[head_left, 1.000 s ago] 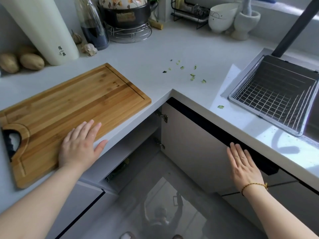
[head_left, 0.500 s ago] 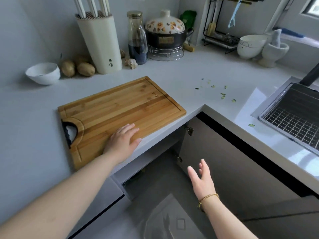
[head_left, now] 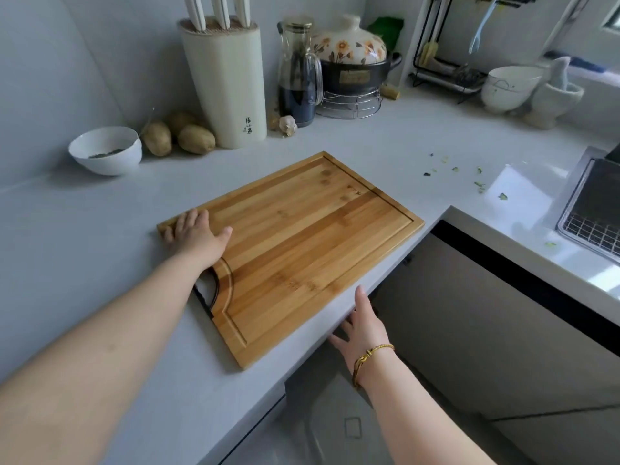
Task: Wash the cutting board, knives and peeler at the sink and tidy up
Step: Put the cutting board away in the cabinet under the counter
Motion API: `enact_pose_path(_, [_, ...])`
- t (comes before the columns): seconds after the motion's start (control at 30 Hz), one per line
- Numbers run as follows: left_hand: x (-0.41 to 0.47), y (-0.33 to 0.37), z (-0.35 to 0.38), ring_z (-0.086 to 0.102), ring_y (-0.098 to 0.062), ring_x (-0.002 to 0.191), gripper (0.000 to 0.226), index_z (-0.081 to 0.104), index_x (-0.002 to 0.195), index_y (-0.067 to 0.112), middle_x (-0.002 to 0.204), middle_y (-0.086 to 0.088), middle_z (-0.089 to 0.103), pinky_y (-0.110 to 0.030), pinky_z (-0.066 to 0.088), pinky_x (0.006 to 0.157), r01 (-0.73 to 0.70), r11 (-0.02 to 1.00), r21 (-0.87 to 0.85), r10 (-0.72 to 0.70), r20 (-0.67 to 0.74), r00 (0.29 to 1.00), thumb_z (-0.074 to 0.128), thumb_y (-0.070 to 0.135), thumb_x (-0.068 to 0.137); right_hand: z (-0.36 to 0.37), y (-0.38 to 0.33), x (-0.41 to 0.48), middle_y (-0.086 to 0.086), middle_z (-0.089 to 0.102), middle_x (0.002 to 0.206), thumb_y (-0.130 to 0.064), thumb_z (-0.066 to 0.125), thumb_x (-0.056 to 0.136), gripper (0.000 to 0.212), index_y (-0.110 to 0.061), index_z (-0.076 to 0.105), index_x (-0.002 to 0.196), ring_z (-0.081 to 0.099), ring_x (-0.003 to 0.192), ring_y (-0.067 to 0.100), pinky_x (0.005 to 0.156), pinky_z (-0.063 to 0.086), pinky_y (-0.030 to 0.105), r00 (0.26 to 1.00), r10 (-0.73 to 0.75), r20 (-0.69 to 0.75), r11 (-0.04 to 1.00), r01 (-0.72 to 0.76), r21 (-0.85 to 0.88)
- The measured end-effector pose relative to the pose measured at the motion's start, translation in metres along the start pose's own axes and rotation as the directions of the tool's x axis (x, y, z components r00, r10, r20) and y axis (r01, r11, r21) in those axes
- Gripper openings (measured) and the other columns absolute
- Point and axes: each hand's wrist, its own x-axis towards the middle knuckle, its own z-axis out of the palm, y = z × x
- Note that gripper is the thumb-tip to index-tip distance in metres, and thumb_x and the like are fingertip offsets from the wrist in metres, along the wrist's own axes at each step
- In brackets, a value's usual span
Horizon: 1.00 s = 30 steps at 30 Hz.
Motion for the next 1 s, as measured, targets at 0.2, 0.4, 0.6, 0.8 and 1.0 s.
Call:
enact_pose_path(0.2, [-0.008, -0.008, -0.001, -0.005, -0.019, 0.144, 0.065, 0.005, 0.149, 0.014, 0.157, -0.004, -0.003, -0.039, -0.003, 0.115, -0.078, 0.990, 0.115, 0.073, 0.053, 0.996, 0.023, 0.049, 0.097, -0.006, -0.002, -0.005, 0.010, 0.046, 0.138, -0.054, 0.033, 0.093, 0.060, -0.015, 0.039, 0.138, 0.044, 0.127, 0.028, 0.096, 0.039, 0.047, 0.999, 0.010, 0.050, 0.994, -0.016, 0.109])
enact_pose_path(0.4, [-0.058, -0.005, 0.005, -0.004, -0.022, 0.144, 0.071, 0.004, 0.148, 0.012, 0.157, -0.007, -0.003, -0.039, 0.000, 0.115, -0.138, 0.977, 0.162, 0.128, 0.070, 0.989, 0.023, 0.054, 0.094, -0.005, -0.003, -0.011, 0.012, 0.045, 0.139, -0.053, 0.040, 0.091, 0.063, -0.011, 0.037, 0.138, 0.045, 0.125, 0.029, 0.096, 0.040, 0.046, 1.000, 0.013, -0.014, 0.997, -0.012, 0.073])
enact_pose_path(0.6, [-0.124, -0.008, 0.016, -0.006, -0.022, 0.143, 0.080, -0.001, 0.148, 0.018, 0.156, -0.005, -0.009, -0.040, 0.002, 0.115, -0.262, 0.948, 0.180, 0.237, 0.148, 0.960, 0.028, 0.063, 0.088, -0.039, -0.014, -0.011, 0.008, 0.056, 0.122, -0.040, 0.051, 0.090, 0.050, -0.014, 0.043, 0.132, 0.054, 0.111, 0.029, 0.098, 0.043, 0.043, 0.987, -0.103, -0.126, 0.953, 0.061, -0.298])
enact_pose_path(0.8, [-0.119, -0.016, 0.002, 0.028, -0.022, 0.137, 0.054, 0.044, 0.136, 0.009, 0.148, -0.008, 0.035, -0.028, 0.020, 0.110, -0.168, 0.930, -0.326, 0.180, 0.008, 0.984, 0.043, 0.043, 0.094, -0.054, -0.014, -0.014, 0.001, 0.061, 0.094, -0.023, 0.051, 0.092, 0.017, -0.022, 0.050, 0.109, 0.059, 0.090, 0.022, 0.097, 0.044, 0.051, 0.983, -0.181, -0.021, 0.966, 0.174, -0.189])
enact_pose_path(1.0, [-0.153, -0.014, 0.012, 0.045, -0.022, 0.126, 0.041, 0.047, 0.132, 0.007, 0.137, -0.009, 0.048, -0.027, 0.032, 0.100, -0.067, 0.873, -0.483, 0.102, 0.048, 0.994, 0.049, 0.020, 0.094, -0.106, -0.029, -0.039, 0.000, 0.061, 0.092, -0.024, 0.051, 0.092, 0.027, -0.023, 0.051, 0.119, 0.059, 0.084, 0.020, 0.088, 0.049, 0.047, 0.966, -0.260, 0.002, 0.927, 0.250, -0.279])
